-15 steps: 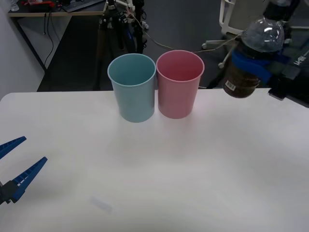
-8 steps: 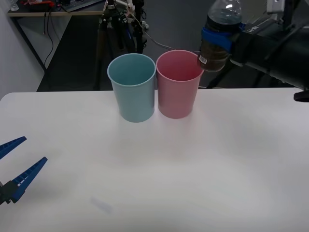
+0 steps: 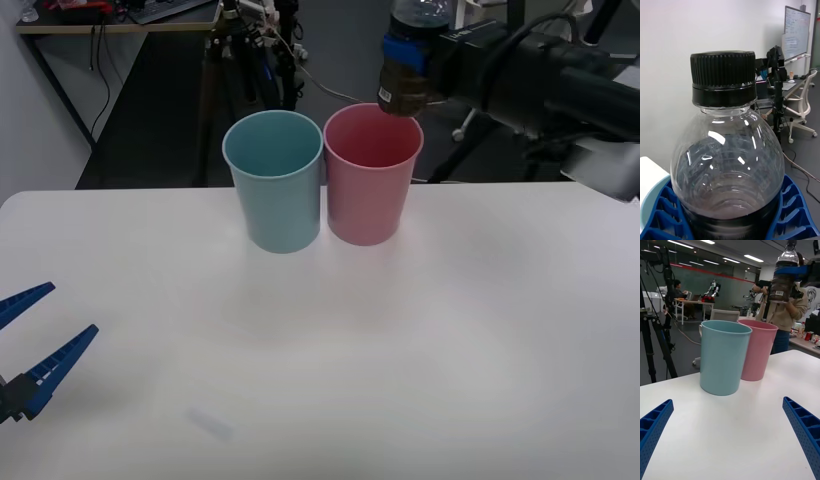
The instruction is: Grasp the object on the table and drop it into the matching bin: aluminum can to the light blue bin, PET bottle to the pink bin.
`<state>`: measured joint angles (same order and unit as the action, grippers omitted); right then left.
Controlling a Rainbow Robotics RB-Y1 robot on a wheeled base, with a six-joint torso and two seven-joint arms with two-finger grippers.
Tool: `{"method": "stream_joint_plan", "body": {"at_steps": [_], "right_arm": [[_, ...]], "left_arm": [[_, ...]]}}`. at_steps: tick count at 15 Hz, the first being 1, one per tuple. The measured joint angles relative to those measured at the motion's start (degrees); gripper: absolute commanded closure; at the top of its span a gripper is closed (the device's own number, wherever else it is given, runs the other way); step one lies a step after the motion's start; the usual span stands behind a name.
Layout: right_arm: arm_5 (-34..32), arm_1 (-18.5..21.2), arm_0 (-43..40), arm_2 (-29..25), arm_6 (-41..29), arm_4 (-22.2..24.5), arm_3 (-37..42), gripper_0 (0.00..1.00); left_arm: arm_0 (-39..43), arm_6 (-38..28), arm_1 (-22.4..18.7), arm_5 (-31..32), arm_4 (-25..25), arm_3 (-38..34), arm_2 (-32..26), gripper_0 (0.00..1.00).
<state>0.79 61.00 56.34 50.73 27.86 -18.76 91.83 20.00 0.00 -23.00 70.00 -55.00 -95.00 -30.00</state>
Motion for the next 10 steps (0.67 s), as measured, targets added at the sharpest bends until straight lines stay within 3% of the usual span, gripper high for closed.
{"method": "stream_joint_plan", "body": {"at_steps": [10], "right_arm": [[-0.1,-11.9,2.8,1.0,-1.0,7.8,-12.4,1.00]], "left_arm": [[0.0,0.0,0.0,0.0,0.0,0.0,0.0,0.00]]}}
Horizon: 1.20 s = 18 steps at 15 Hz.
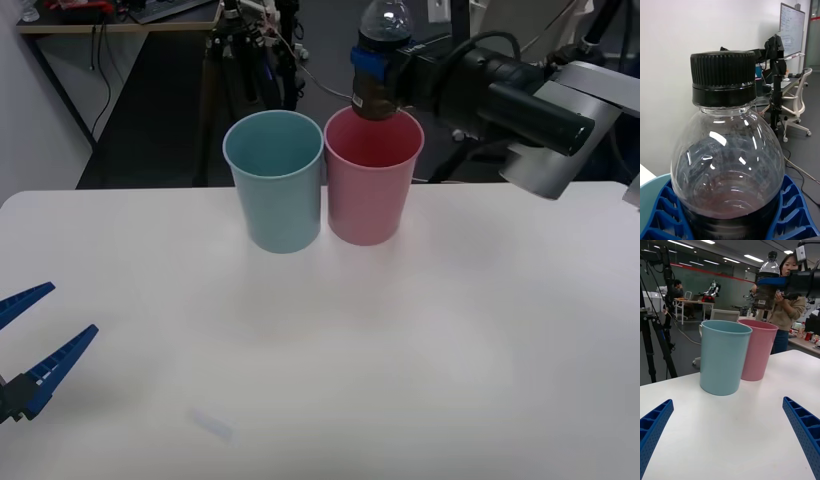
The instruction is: Grasp the object on the table and drop it into the matching bin: aluminum can to the light blue bin, PET bottle to the pink bin.
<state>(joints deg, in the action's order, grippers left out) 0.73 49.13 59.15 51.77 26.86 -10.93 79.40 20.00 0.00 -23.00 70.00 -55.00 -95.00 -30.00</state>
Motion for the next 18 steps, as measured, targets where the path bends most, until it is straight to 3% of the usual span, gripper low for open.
{"method": "stream_joint_plan", "body": {"at_steps": [8,9,11,13,18], "right_arm": [[-1.1,-6.2,1.2,-0.1,-1.3,4.9,-7.0,1.00],[-1.1,-6.5,1.3,-0.2,-1.5,5.1,-7.4,0.95],[-1.1,-6.5,1.3,-0.3,-1.6,5.2,-7.4,0.63],[-1.1,-6.5,1.3,-0.3,-1.7,5.2,-7.4,0.00],[-1.2,-6.2,1.2,-0.2,-2.3,5.2,-7.4,0.00]], "left_arm": [[0.0,0.0,0.0,0.0,0.0,0.0,0.0,0.00],[0.0,0.0,0.0,0.0,0.0,0.0,0.0,0.00],[0.0,0.0,0.0,0.0,0.0,0.0,0.0,0.00],[0.0,0.0,0.0,0.0,0.0,0.0,0.0,0.00],[0.0,0.0,0.0,0.0,0.0,0.0,0.0,0.00]]}}
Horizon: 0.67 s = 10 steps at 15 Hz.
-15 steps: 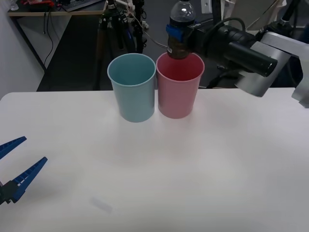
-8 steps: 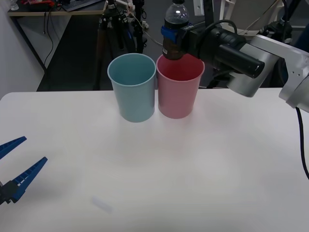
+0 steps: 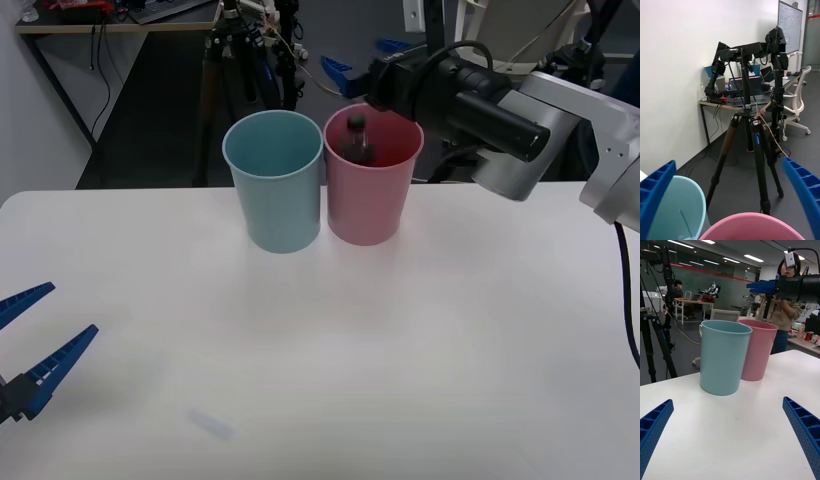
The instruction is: Grasp the object on the table and drop it into the matching bin: aluminum can to the light blue bin, PET bottle to the pink bin.
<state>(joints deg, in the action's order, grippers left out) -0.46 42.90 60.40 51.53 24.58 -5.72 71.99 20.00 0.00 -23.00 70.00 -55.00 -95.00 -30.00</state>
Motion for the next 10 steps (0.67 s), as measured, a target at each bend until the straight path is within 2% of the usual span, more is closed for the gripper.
{"method": "stream_joint_plan", "body": {"at_steps": [10], "right_arm": [[-1.5,1.1,-0.1,0.0,-0.5,-0.3,0.0,0.00]], "left_arm": [[0.0,0.0,0.0,0.0,0.0,0.0,0.0,0.00]]}}
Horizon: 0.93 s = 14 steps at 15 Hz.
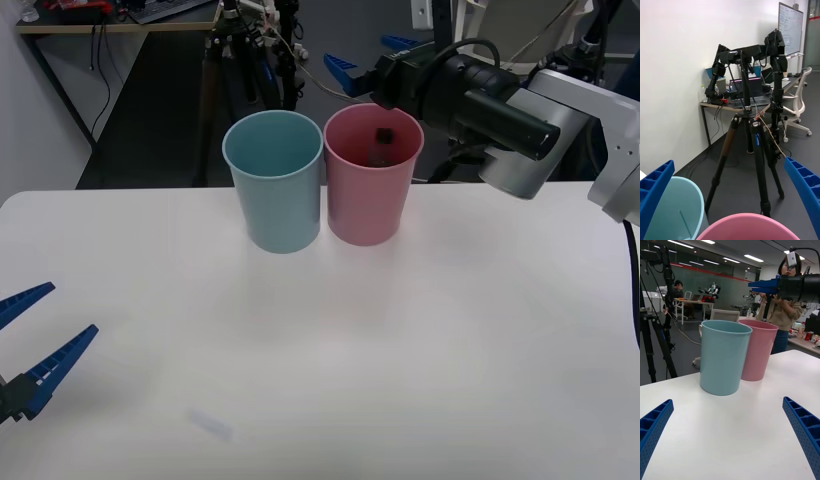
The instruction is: Grasp the object on the table and drop it into the matching bin: aluminum can to the light blue bin, PET bottle to the pink bin.
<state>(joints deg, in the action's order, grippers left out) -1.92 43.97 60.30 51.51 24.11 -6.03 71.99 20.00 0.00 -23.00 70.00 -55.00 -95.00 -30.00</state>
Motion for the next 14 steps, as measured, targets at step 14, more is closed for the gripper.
{"method": "stream_joint_plan", "body": {"at_steps": [14], "right_arm": [[-5.5,9.9,-11.3,-6.6,5.1,-0.9,14.0,0.00]], "left_arm": [[0.0,0.0,0.0,0.0,0.0,0.0,0.0,0.00]]}}
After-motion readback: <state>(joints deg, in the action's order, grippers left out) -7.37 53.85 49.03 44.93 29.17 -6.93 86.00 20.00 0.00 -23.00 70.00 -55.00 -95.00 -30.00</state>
